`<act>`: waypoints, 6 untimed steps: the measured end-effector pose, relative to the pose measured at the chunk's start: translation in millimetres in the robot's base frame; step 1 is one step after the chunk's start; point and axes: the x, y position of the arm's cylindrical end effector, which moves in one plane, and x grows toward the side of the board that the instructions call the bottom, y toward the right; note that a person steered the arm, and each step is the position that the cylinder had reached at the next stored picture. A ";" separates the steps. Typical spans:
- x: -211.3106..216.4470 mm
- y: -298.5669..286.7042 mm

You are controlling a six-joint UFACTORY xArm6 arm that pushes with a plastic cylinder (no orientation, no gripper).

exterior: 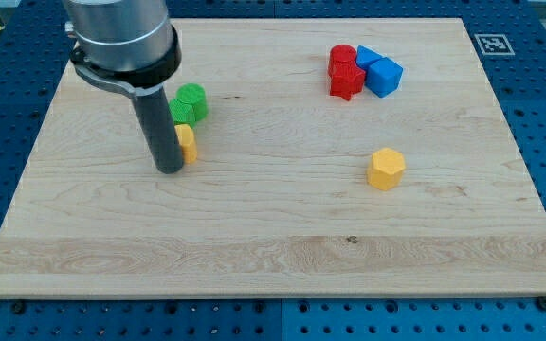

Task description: Move the yellow heart below the green star

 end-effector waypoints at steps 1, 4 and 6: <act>12.2 13.9; 12.2 24.9; 12.1 32.2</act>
